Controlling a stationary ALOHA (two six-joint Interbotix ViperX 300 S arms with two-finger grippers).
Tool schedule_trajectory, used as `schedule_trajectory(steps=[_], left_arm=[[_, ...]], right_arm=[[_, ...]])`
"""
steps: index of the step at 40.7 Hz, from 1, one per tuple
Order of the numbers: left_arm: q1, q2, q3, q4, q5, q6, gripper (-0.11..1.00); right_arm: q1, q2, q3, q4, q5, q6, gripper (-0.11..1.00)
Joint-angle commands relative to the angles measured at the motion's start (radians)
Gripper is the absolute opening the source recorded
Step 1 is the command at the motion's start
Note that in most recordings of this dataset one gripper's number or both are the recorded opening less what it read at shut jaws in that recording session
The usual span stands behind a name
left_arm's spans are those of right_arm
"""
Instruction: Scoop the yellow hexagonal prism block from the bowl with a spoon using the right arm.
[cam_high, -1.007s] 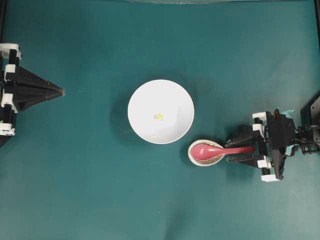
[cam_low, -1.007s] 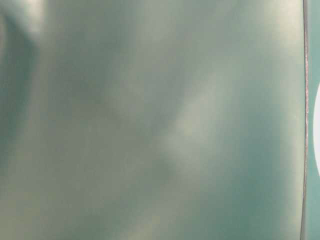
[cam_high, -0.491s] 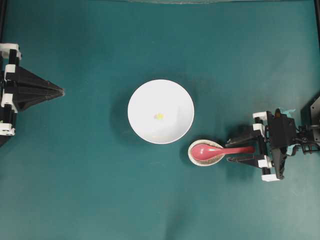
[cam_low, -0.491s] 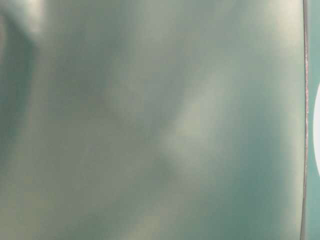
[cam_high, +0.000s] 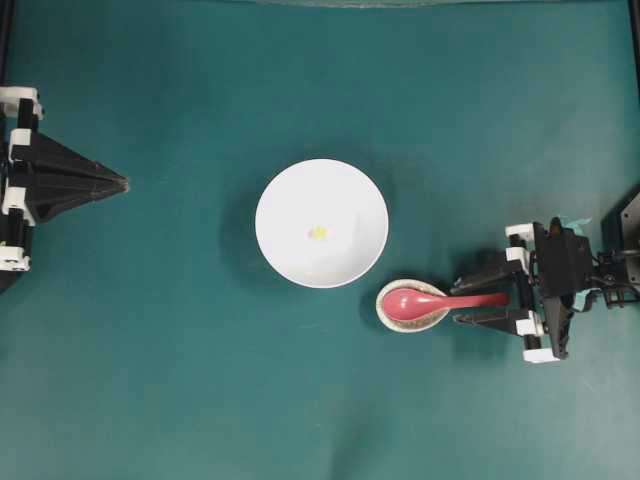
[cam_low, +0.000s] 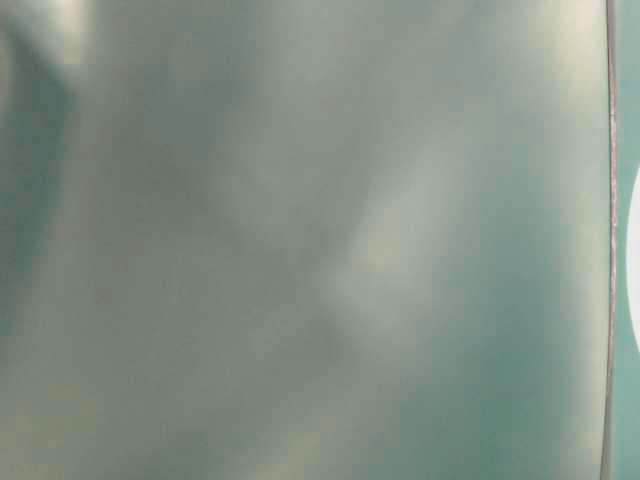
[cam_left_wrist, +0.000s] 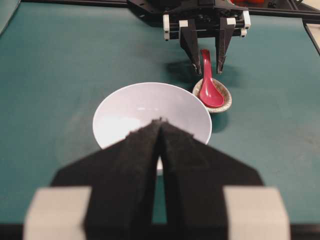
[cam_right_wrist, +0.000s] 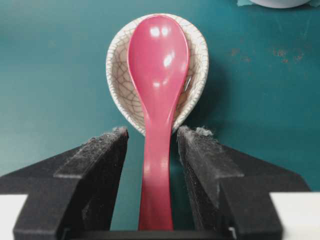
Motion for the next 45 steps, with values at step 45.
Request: schedule_trajectory(steps=[45], left_arm=[[0.002, 0.009, -0.017, 0.003, -0.003, 0.0, 0.0]], right_arm=[[0.005, -0.008, -0.009, 0.002, -0.02, -0.005, 0.23]])
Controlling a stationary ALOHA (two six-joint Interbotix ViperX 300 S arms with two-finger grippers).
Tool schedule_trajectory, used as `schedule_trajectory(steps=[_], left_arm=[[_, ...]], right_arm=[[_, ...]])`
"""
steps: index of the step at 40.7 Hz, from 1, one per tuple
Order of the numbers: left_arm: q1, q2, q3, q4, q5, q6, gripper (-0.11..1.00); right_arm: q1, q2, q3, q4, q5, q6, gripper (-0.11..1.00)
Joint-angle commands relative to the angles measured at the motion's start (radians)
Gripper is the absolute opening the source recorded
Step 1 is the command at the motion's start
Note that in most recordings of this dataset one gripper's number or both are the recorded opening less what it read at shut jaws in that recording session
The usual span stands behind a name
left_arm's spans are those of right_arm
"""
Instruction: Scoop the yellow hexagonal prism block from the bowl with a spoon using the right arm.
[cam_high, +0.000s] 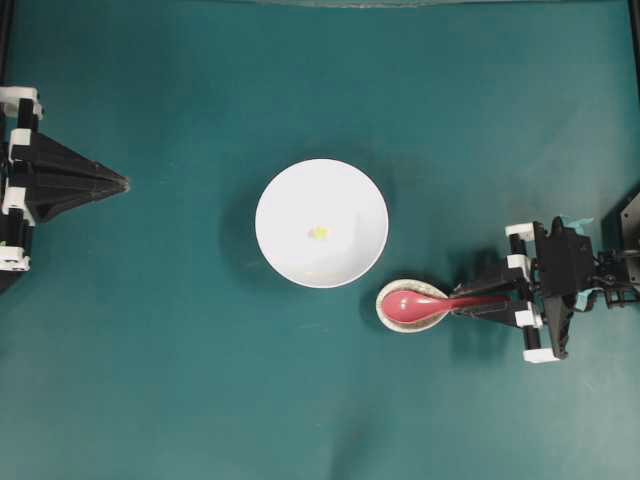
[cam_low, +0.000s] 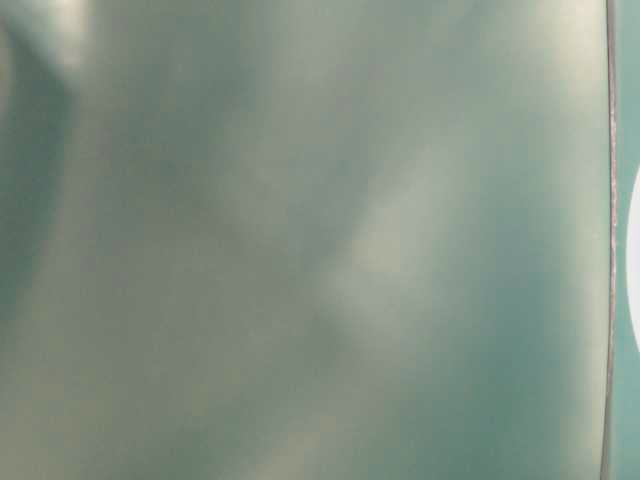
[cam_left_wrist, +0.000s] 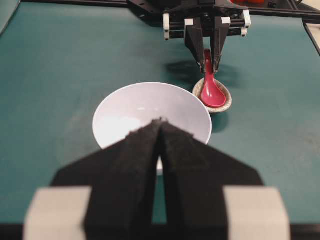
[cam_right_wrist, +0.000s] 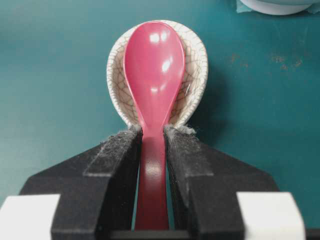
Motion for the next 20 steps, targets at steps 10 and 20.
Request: schedule_trajectory(steps=[10, 20], left_arm=[[0.003, 0.009, -0.017, 0.003, -0.006, -0.002, 0.0], [0.003, 0.009, -0.018, 0.003, -0.006, -0.002, 0.0]], right_arm=[[0.005, -0.032, -0.014, 0.002, -0.005, -0.003, 0.23], [-0.003, -0.089, -0.009, 0.002, -0.005, -0.012, 0.23]])
